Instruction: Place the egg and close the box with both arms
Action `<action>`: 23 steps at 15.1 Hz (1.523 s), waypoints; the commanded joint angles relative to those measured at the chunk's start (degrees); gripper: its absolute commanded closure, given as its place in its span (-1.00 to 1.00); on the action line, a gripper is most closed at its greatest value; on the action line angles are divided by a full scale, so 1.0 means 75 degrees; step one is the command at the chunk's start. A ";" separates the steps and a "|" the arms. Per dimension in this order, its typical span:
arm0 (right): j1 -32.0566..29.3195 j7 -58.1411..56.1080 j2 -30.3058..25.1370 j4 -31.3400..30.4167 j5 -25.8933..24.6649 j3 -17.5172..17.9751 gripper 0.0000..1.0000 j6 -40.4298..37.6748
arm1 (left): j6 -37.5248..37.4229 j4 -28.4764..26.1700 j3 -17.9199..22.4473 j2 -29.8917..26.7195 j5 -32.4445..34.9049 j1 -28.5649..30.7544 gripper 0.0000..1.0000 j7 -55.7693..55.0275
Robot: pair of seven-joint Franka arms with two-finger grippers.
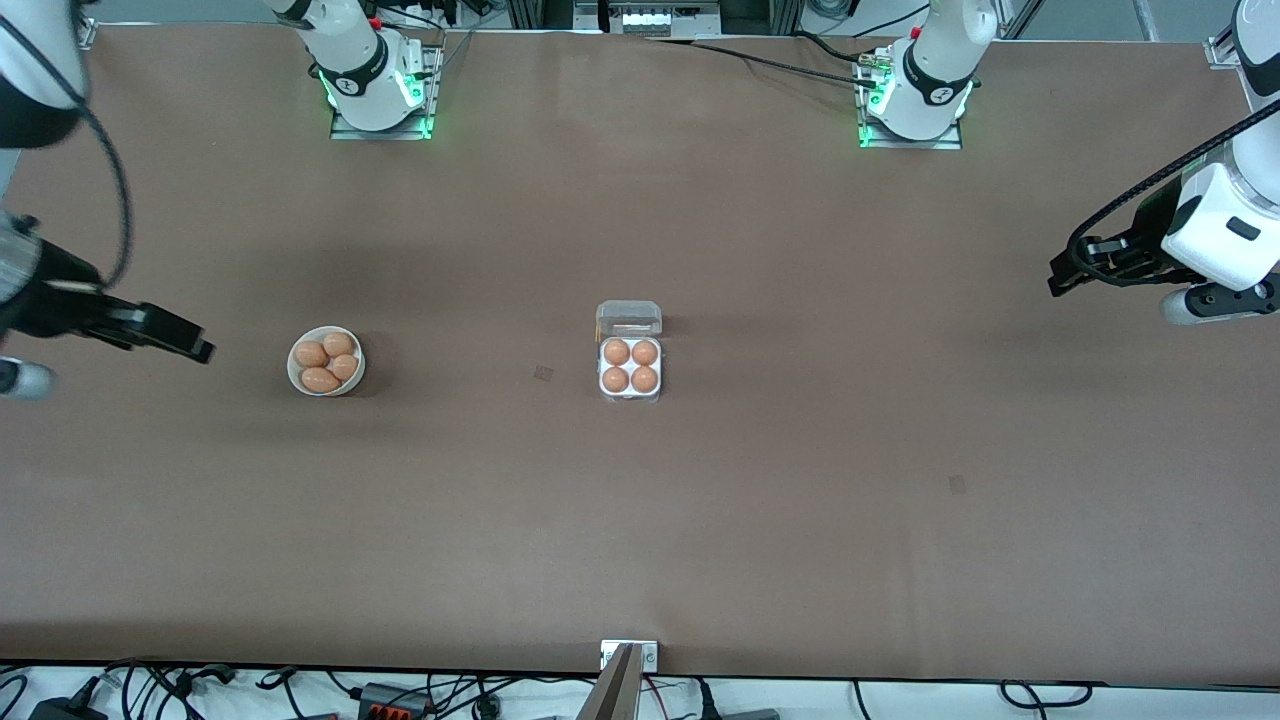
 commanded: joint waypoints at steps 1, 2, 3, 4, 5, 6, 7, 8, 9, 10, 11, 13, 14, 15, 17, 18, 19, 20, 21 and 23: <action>-0.0204 -0.0361 -0.0206 -0.0034 -0.0352 0.0204 -1.00 -0.0359 | -0.0155 0.0117 -0.0035 -0.0024 -0.0146 0.0062 0.10 0.0198; -0.0204 -0.0349 -0.0299 -0.0057 -0.0481 0.0204 -1.00 -0.0511 | -0.0190 0.0105 -0.0047 -0.0036 -0.0146 0.0062 0.26 0.0209; -0.0180 -0.0349 -0.0358 -0.0115 -0.0610 0.0204 -1.00 -0.0663 | -0.0283 0.0105 -0.0047 -0.0048 -0.0146 0.0062 0.44 0.0209; -0.0169 -0.0349 -0.0521 -0.0302 -0.0704 0.0216 -1.00 -0.0665 | -0.0365 0.0105 -0.0047 -0.0048 -0.0146 0.0062 0.63 0.0209; -0.0180 -0.0396 -0.0673 -0.0594 -0.0716 0.0204 -1.00 -0.0607 | -0.0447 0.0105 -0.0047 -0.0048 -0.0146 0.0062 0.79 0.0209; -0.0203 -0.0547 -0.0802 -0.0782 -0.0705 0.0204 -1.00 -0.0583 | -0.0587 0.0128 -0.0058 -0.0048 -0.0146 0.0050 0.90 0.0209; -0.0250 -0.0665 -0.0838 -0.0912 -0.0693 0.0204 -1.00 -0.0571 | -0.0716 0.0140 -0.0082 -0.0048 -0.0146 0.0050 0.99 0.0198; -0.0320 -0.0747 -0.0839 -0.0936 -0.0693 0.0204 -1.00 -0.0571 | -0.0798 0.0140 -0.0105 -0.0048 -0.0157 0.0027 1.00 0.0209; -0.0379 -0.1038 -0.0850 -0.0948 -0.0693 0.0204 -1.00 -0.0560 | -0.0880 0.0152 -0.0117 -0.0048 -0.0215 -0.0031 1.00 0.0209; -0.0426 -0.1273 -0.0851 -0.0971 -0.0693 0.0204 -1.00 -0.0548 | -0.0951 0.0152 -0.0210 -0.0048 -0.0332 -0.0043 1.00 0.0209; -0.0450 -0.1287 -0.0851 -0.1006 -0.0693 0.0204 -1.00 -0.0513 | -0.0952 0.0152 -0.0327 -0.0048 -0.0403 -0.0044 1.00 0.0209; -0.0450 -0.1287 -0.1037 -0.1356 -0.0693 0.0204 -1.00 -0.0338 | -0.0963 0.0164 -0.0631 -0.0048 -0.0415 -0.0044 1.00 0.0198; -0.0450 -0.1298 -0.1293 -0.1799 -0.0704 0.0204 -1.00 0.0000 | -0.0952 0.0164 -0.0749 -0.0048 -0.0415 -0.0044 1.00 0.0186; -0.0450 -0.1333 -0.1644 -0.2360 -0.0705 0.0193 -1.00 0.0409 | -0.0952 0.0164 -0.0889 -0.0025 -0.0438 -0.0055 1.00 0.0186; -0.0450 -0.1357 -0.1998 -0.2881 -0.0728 0.0204 -1.00 0.0729 | -0.0917 0.0175 -0.1112 0.0057 -0.1009 -0.0090 1.00 0.0128; -0.0461 -0.1369 -0.1987 -0.2835 -0.0728 0.0193 -1.00 0.0695 | -0.0858 0.0164 -0.1136 0.0174 -0.1419 -0.0137 1.00 0.0069; -0.0461 -0.1438 -0.1987 -0.2800 -0.0716 0.0192 -1.00 0.0683 | -0.0695 0.0175 -0.1137 0.0349 -0.1829 -0.0253 1.00 0.0069; -0.0461 -0.1520 -0.1987 -0.2788 -0.0716 0.0192 -1.00 0.0636 | -0.0462 0.0164 -0.1137 0.0432 -0.2019 -0.0463 1.00 0.0011; -0.0461 -0.1521 -0.1987 -0.2776 -0.0705 0.0204 -1.00 0.0636 | -0.0239 0.0164 -0.1137 0.0549 -0.2055 -0.0790 1.00 -0.0117; -0.0438 -0.1509 -0.1999 -0.2753 -0.0716 0.0204 -1.00 0.0427 | 0.0229 0.0164 -0.1137 0.0865 -0.2068 -0.1435 1.00 -0.0643</action>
